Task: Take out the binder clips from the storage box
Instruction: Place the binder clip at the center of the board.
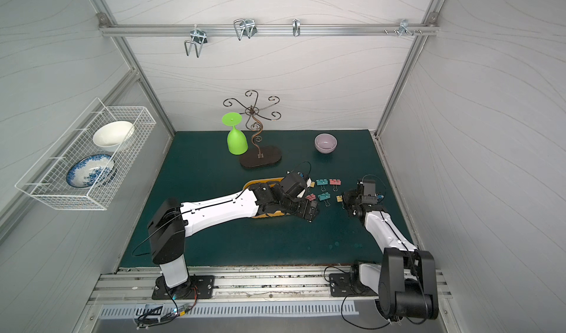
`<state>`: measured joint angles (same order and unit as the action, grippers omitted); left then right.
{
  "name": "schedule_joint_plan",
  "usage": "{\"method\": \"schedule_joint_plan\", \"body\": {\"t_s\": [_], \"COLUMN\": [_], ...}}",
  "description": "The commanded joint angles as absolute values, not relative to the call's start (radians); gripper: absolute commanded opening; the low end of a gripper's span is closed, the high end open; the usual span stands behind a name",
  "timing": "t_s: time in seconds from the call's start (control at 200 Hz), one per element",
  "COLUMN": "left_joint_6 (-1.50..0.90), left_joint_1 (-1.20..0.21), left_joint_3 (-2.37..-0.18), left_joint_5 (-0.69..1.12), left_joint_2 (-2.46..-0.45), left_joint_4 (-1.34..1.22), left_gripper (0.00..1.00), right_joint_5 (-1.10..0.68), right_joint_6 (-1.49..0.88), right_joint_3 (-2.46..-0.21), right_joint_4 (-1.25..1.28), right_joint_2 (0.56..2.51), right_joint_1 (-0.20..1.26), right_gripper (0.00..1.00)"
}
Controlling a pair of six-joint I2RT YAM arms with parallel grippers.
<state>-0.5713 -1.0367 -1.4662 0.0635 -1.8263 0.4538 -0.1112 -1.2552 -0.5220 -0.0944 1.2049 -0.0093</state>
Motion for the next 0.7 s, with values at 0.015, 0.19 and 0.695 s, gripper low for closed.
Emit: {"method": "schedule_joint_plan", "body": {"t_s": [0.015, 0.19, 0.695], "left_joint_6": [-0.546, -0.559, -0.532], "left_joint_1": [-1.033, -1.034, -1.034], "left_joint_3": [-1.49, -1.478, -1.458], "left_joint_5": [0.017, -0.008, -0.09], "left_joint_2": [-1.83, -1.827, -1.779], "left_joint_4": [0.414, 0.417, 0.456], "left_gripper": [0.99, 0.99, 0.99], "right_joint_5": [-0.15, -0.15, -0.139], "right_joint_6": [-1.291, -1.321, -1.279], "right_joint_3": [-0.533, -0.525, -0.534], "right_joint_4": [-0.004, 0.03, -0.053], "right_joint_2": [1.261, 1.335, 1.296], "right_joint_1": [-0.015, -0.015, -0.02], "right_gripper": [0.0, 0.0, 0.26]}}
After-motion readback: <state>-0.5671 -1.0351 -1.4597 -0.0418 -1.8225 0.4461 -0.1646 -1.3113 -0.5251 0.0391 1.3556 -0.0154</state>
